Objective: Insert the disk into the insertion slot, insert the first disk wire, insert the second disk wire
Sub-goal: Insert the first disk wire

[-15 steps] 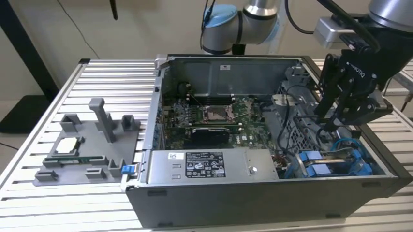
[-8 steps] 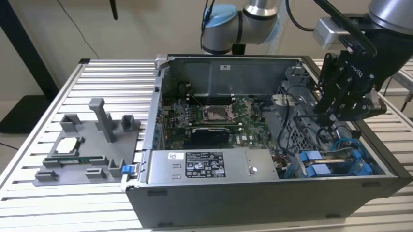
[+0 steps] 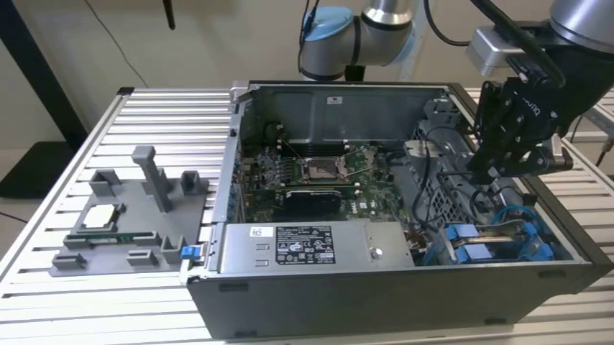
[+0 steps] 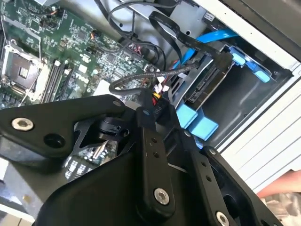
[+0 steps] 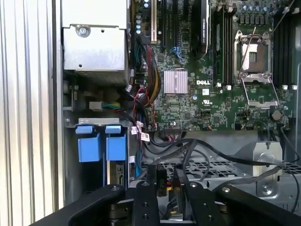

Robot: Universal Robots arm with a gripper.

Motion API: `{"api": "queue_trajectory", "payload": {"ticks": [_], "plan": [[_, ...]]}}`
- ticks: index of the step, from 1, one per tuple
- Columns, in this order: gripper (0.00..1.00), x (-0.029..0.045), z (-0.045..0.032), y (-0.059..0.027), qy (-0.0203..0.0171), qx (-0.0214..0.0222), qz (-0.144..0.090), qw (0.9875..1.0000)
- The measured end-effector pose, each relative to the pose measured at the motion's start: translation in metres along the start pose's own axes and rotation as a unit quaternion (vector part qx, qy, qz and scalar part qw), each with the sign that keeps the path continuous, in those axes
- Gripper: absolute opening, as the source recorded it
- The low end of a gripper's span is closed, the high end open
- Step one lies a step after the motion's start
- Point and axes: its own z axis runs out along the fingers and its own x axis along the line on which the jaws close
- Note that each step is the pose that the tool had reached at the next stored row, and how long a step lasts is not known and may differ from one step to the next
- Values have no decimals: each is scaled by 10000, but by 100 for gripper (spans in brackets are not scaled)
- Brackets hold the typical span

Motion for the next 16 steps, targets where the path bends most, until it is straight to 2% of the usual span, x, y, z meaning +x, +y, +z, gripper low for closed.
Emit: {"api": "queue_trajectory", "payload": {"ticks": [10, 12, 16], "plan": [[100, 64, -34, -1, 2, -12, -113, 9999], [100, 69, -34, -1, -28, -10, -125, 9999], [100, 69, -30, -1, -130, 12, -165, 9998]]}}
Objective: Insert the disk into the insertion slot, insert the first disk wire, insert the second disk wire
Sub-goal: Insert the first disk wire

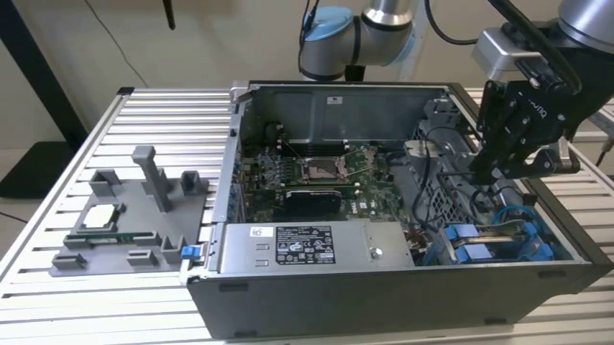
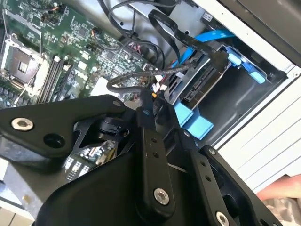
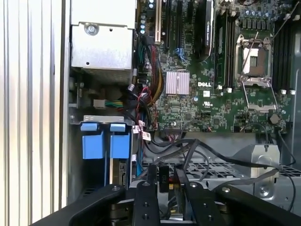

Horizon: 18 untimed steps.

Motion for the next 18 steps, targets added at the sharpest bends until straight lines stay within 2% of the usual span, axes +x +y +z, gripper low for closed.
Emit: {"api": "queue_trajectory", "payload": {"ticks": [2, 5, 11, 15, 18], "plan": [[100, 2, 2, 0, -31, 16, -19, 10000], [100, 12, 2, 0, -58, 20, -51, 10000], [100, 70, -5, 0, -88, 16, -85, 9999], [100, 75, 16, 6, -123, 49, -91, 9999], [100, 76, 24, 11, -133, 57, -93, 9999]]}}
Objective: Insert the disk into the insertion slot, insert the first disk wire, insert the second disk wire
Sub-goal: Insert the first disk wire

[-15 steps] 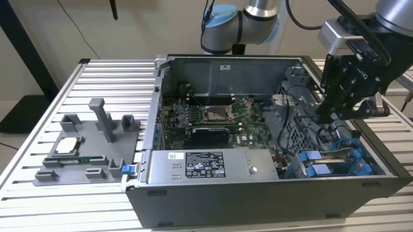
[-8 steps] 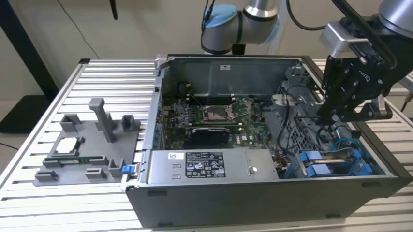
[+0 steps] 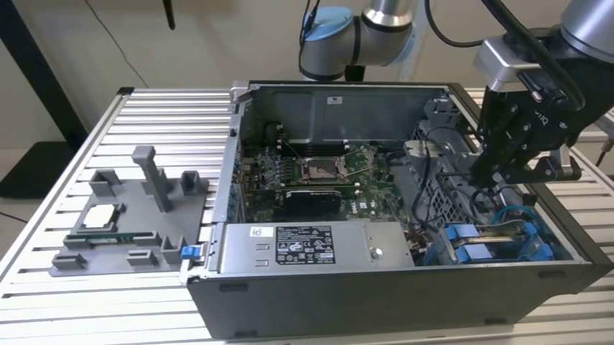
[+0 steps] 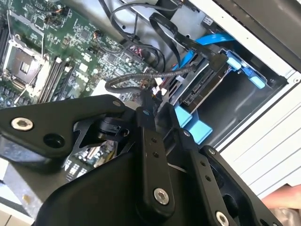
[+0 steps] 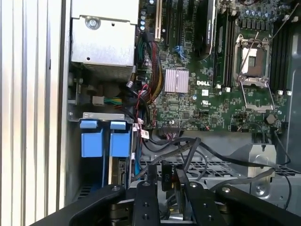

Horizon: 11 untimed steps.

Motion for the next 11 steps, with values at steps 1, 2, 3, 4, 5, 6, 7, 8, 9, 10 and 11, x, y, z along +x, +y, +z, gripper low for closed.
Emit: {"api": "queue_trajectory", "payload": {"ticks": [1, 2, 3, 4, 5, 6, 7, 8, 9, 10, 11], "plan": [[100, 0, 0, 1, -2, 0, 0, 10000], [100, 0, 1, 3, -3, 1, 2, 10000], [100, 0, 2, 5, -4, 1, 3, 10000], [100, 0, 2, 5, -5, 1, 4, 10000], [0, 0, 2, 5, -7, 1, 4, 10000], [0, 0, 2, 5, -9, 1, 4, 10000], [0, 0, 2, 5, -9, 1, 4, 10000], [0, 0, 3, 5, -9, 1, 4, 10000], [0, 0, 3, 6, -9, 1, 5, 10000], [0, 0, 3, 5, -10, 2, 4, 10000], [0, 0, 3, 5, -9, 2, 4, 10000]]}}
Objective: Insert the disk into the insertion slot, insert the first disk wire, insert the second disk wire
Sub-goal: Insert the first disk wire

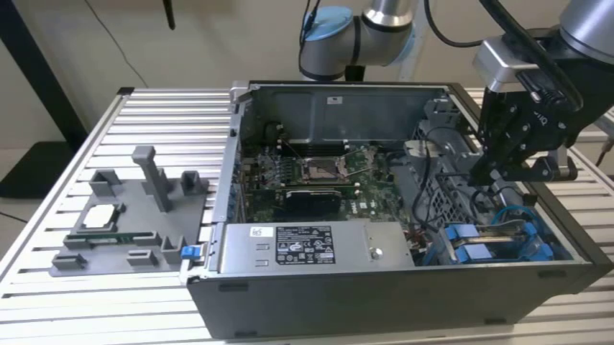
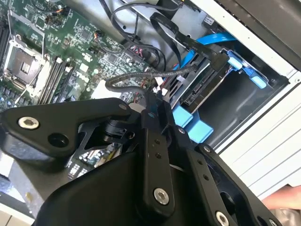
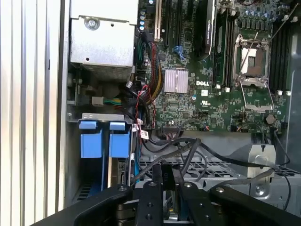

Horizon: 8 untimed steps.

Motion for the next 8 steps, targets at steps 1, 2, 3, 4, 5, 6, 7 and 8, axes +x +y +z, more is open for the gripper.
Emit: {"api": "queue_trajectory", "payload": {"ticks": [1, 2, 3, 4, 5, 6, 7, 8], "plan": [[0, 0, 0, 0, 0, 0, 0, 10000], [0, 0, 0, 0, 0, 0, 0, 10000], [0, 0, 0, 0, 0, 0, 0, 10000], [0, 0, 0, 0, 1, 0, 0, 10000], [0, 0, 0, 0, 0, 0, 0, 10000], [0, 1, 2, -7, -1, 0, 0, 10000], [0, 2, 2, -23, 2, -10, 2, 10000], [0, 3, 1, -52, 10, -41, 8, 10000]]}}
